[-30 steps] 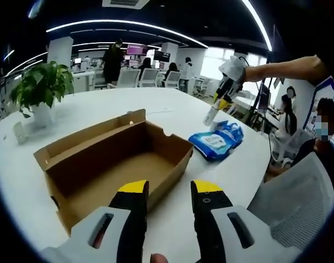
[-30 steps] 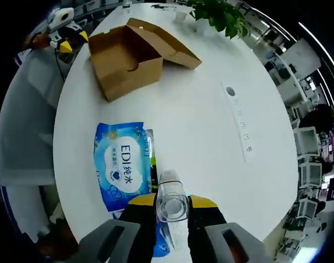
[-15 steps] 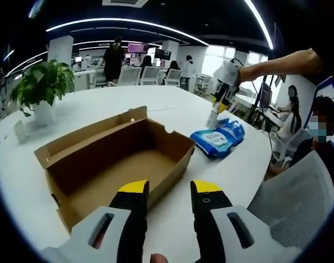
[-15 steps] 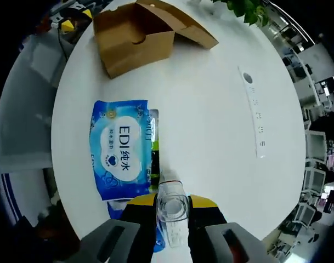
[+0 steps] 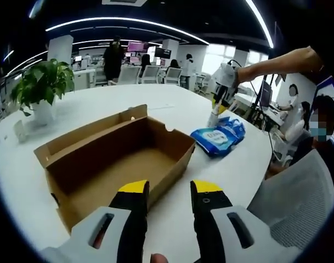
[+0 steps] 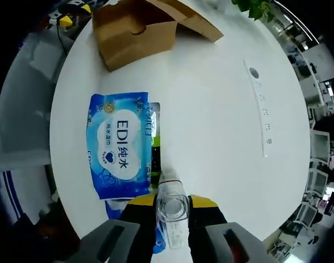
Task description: Operate the shoe box by opening the lid, removing the specified soft item, and placing it in the target area until the item is outside and the box remains undamaged.
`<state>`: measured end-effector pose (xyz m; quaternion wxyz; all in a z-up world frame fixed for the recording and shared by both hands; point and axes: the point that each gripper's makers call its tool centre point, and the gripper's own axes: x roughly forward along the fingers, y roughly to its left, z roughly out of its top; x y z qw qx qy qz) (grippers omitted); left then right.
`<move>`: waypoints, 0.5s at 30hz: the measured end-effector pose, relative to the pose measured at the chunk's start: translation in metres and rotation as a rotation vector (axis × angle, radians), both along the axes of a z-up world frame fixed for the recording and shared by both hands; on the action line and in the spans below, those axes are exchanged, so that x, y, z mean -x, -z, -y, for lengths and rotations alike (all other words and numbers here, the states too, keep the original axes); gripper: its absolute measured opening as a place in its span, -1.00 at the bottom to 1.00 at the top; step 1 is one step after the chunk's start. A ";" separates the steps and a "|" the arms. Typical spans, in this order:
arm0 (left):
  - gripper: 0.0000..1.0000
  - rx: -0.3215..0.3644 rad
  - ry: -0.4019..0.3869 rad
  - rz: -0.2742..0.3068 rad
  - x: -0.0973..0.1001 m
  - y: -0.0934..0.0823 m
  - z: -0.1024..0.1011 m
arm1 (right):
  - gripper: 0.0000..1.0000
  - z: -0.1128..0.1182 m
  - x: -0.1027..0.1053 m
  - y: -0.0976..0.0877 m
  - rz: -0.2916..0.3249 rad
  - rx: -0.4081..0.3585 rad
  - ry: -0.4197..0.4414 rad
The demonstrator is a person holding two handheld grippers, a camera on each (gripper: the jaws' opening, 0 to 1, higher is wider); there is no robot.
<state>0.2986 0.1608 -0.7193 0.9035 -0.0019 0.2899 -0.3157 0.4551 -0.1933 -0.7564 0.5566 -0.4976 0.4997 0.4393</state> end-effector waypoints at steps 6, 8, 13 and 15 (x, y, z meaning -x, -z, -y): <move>-0.40 -0.004 0.001 -0.001 0.001 0.000 0.000 | -0.65 0.002 -0.002 0.002 -0.002 0.012 -0.012; -0.40 -0.004 0.001 -0.002 0.001 0.000 0.000 | -0.65 0.002 -0.002 0.002 -0.002 0.013 -0.010; -0.40 -0.005 0.002 -0.004 0.001 0.000 0.001 | -0.65 0.002 -0.003 0.002 -0.007 0.007 0.000; -0.40 -0.005 0.002 -0.004 0.001 0.000 0.001 | -0.65 0.003 -0.003 0.002 -0.009 0.004 0.008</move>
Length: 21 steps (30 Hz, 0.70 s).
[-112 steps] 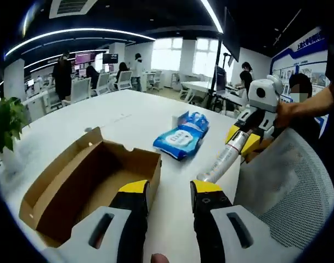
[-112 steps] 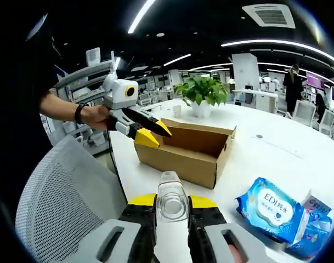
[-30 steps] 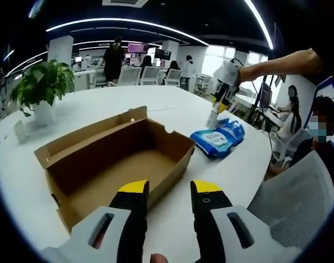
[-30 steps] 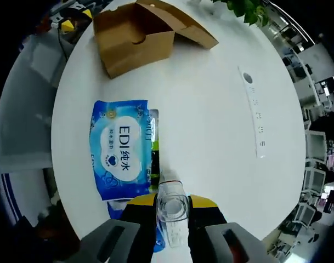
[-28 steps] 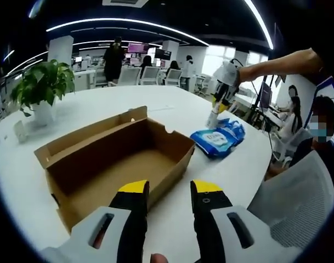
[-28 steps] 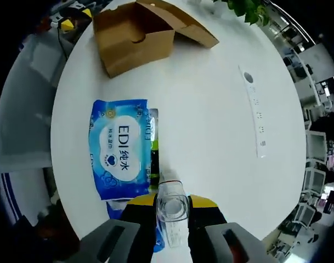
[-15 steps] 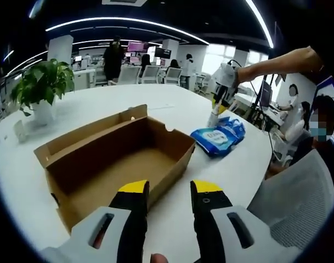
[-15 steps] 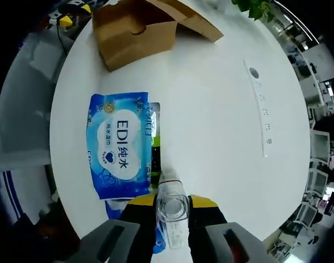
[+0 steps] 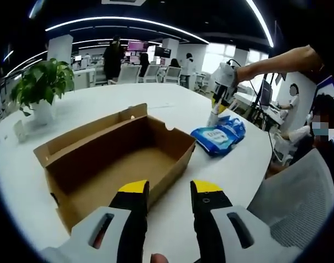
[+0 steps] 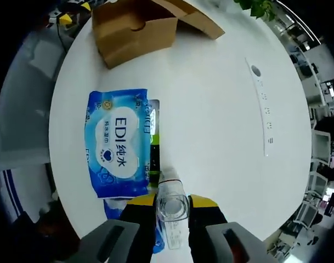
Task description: Operate the shoe box by opening the lid, removing the specified soft item, and placing it in the target area until the item is outside and the box remains undamaged.
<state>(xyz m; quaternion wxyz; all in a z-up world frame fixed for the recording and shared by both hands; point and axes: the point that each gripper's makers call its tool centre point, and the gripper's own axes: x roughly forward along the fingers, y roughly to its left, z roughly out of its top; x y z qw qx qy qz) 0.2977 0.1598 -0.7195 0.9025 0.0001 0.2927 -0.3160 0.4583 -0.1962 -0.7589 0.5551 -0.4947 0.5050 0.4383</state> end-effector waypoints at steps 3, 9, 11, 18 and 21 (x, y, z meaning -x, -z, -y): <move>-0.40 0.000 0.000 0.000 0.000 0.000 0.000 | -0.64 0.001 -0.001 0.000 0.002 0.001 -0.001; -0.40 0.001 -0.001 0.001 -0.001 0.000 -0.001 | -0.62 0.002 -0.004 0.000 0.010 0.000 -0.003; -0.40 0.000 -0.001 0.001 -0.001 0.000 -0.001 | -0.62 0.001 -0.004 0.000 0.012 0.000 -0.002; -0.39 0.005 0.007 0.001 -0.001 0.001 0.001 | -0.49 0.001 -0.007 -0.004 0.031 -0.011 0.005; -0.38 0.001 0.020 0.005 0.000 0.001 0.004 | -0.48 0.003 -0.007 -0.007 0.036 -0.016 0.013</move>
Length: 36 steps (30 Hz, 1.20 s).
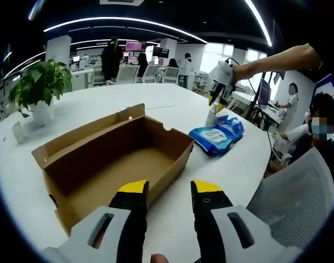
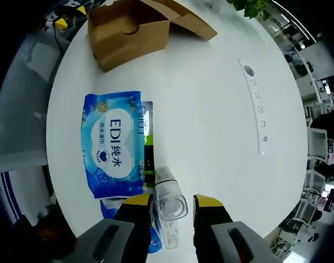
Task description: Operate the shoe box by opening the lid, removing the specified soft item, and placing it in the target area until the item is outside and the box remains undamaged.
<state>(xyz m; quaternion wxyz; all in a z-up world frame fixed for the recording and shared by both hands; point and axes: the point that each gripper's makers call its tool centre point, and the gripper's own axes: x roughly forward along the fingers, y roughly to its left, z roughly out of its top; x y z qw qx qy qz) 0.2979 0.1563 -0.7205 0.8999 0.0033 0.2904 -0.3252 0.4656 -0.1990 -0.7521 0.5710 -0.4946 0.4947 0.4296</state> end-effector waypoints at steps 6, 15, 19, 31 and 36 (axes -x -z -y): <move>-0.38 0.001 -0.001 0.004 -0.001 0.000 -0.001 | -0.47 0.007 0.002 -0.006 0.013 0.005 0.018; -0.39 0.015 -0.012 0.011 -0.003 -0.004 -0.001 | -0.44 0.016 0.014 -0.011 0.045 0.006 0.065; -0.39 0.020 -0.014 0.016 -0.003 -0.005 -0.002 | -0.42 0.020 0.017 -0.017 0.081 0.002 0.103; -0.41 0.041 -0.015 0.031 -0.002 -0.012 0.000 | -0.44 0.024 0.027 -0.038 0.196 -0.110 0.273; -0.42 0.053 -0.031 0.036 -0.003 -0.016 -0.002 | -0.44 0.023 0.037 -0.042 0.233 -0.178 0.361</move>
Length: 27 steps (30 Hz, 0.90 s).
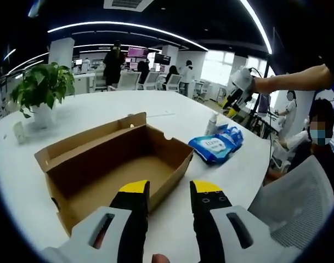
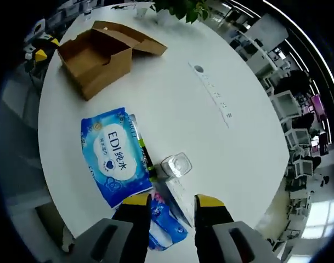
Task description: Operate the shoe box by opening the lid, removing the specified soft item, and placing it in the target area until the item is outside and the box remains undamaged.
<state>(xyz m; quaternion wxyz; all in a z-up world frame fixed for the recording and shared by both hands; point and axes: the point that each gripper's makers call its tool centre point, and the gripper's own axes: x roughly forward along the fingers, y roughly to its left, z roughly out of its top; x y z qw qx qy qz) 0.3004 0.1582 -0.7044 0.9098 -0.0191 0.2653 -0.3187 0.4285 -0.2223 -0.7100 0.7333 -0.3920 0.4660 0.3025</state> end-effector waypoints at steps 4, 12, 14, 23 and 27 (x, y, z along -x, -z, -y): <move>-0.42 0.009 -0.019 0.001 -0.001 -0.002 -0.003 | -0.45 -0.010 0.012 -0.002 0.029 -0.096 0.072; -0.46 -0.013 -0.084 -0.009 -0.003 -0.002 -0.020 | -0.46 -0.051 0.033 -0.002 0.062 -0.273 0.144; -0.46 0.003 -0.113 -0.022 -0.004 -0.002 -0.029 | -0.46 -0.066 0.037 -0.002 0.073 -0.313 0.142; -0.47 -0.069 -0.332 -0.081 -0.015 0.012 -0.100 | -0.46 -0.136 0.047 0.003 0.062 -0.465 0.137; -0.46 -0.106 -0.395 -0.111 -0.017 0.020 -0.124 | -0.45 -0.169 0.046 0.005 0.050 -0.519 0.126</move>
